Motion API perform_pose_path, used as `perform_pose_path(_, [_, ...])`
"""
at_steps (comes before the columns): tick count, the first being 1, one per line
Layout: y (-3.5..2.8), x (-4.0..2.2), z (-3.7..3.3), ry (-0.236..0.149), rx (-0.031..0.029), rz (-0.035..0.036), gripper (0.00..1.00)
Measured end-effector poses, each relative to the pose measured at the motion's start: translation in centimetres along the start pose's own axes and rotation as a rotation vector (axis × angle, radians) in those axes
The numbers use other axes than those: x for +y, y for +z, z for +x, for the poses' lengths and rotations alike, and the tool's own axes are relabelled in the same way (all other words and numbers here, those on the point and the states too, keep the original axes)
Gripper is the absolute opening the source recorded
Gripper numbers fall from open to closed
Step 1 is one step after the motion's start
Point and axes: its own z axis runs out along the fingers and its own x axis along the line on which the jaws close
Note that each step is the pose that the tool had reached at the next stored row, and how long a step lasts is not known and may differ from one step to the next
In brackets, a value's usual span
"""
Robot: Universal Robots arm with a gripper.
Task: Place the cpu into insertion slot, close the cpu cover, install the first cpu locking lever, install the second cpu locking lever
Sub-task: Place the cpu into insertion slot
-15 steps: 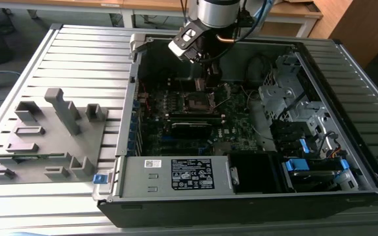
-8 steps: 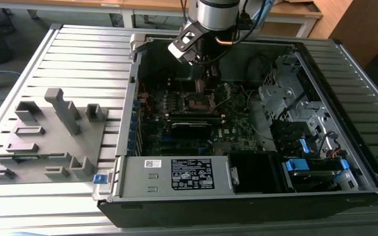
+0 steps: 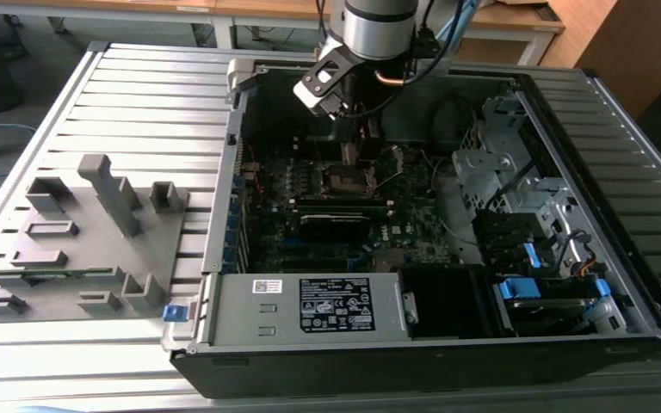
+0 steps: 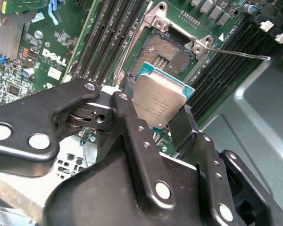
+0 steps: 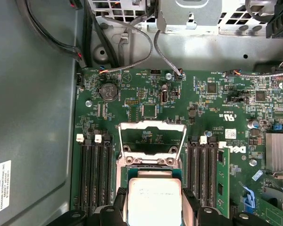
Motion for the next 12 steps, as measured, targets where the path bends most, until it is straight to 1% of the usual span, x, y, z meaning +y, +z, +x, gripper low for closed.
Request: perform_pose_path(12, [0.13,-0.01,0.0,0.0,-0.0001,0.0,0.54])
